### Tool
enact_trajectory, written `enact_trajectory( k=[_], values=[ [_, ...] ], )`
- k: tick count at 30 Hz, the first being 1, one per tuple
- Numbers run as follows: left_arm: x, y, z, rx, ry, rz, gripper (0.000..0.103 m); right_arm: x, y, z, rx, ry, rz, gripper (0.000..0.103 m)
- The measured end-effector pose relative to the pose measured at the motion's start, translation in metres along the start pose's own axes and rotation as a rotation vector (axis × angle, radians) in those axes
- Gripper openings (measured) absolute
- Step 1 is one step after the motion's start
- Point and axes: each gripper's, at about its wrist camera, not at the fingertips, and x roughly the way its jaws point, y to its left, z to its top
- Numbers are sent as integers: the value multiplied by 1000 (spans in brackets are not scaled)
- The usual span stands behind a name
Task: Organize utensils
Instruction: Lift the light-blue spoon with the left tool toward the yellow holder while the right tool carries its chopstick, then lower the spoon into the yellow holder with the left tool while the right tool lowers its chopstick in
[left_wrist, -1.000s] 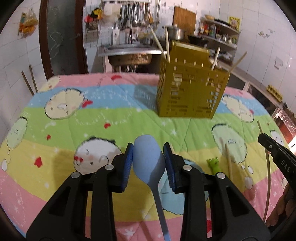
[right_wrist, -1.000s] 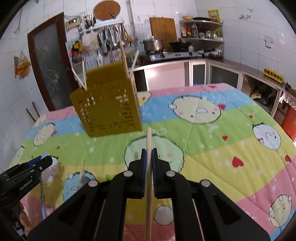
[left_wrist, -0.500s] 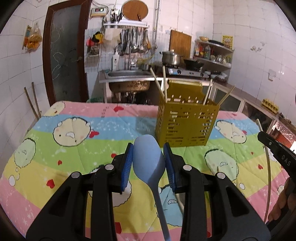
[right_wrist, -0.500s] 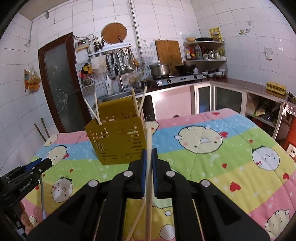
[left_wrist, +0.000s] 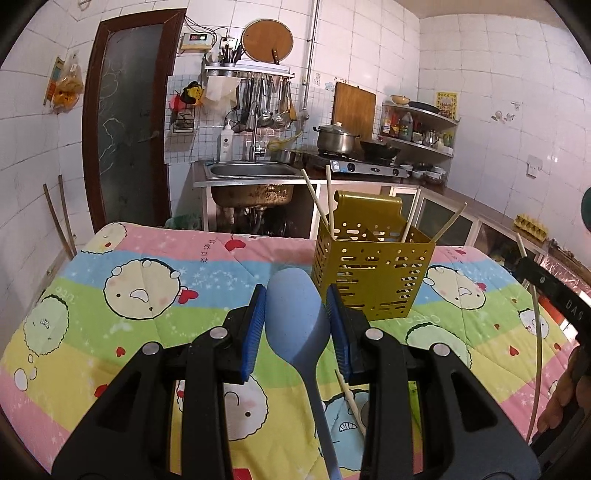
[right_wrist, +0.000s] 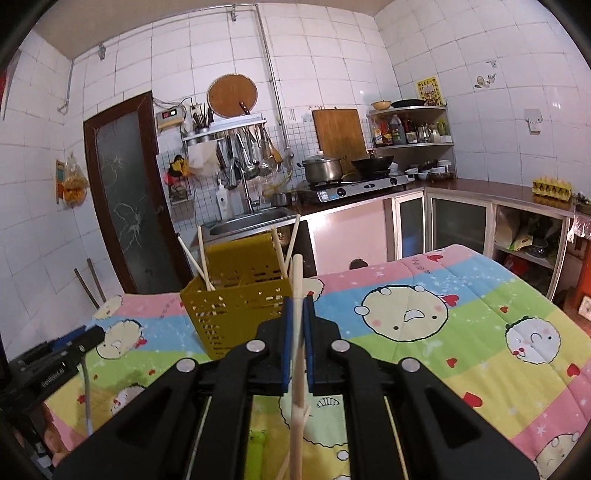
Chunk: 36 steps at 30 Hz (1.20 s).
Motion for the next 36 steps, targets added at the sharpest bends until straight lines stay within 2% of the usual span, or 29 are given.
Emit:
enact_trajectory(
  k=[21,25,28,36],
  values=[
    [9,-10,14,34,-43,-21,32,8,-2,10,4,-11,18,6],
    [13,-14,22,43,-54,-29,28,11,-1,11,-13,-17,0,6],
    [18,-15,32,56,-55,-50,6,13,1,18,-10,-6,8,6],
    [34,-10,53,29,-45,-86,6,6,18,51,-66,-59,25,6]
  ],
)
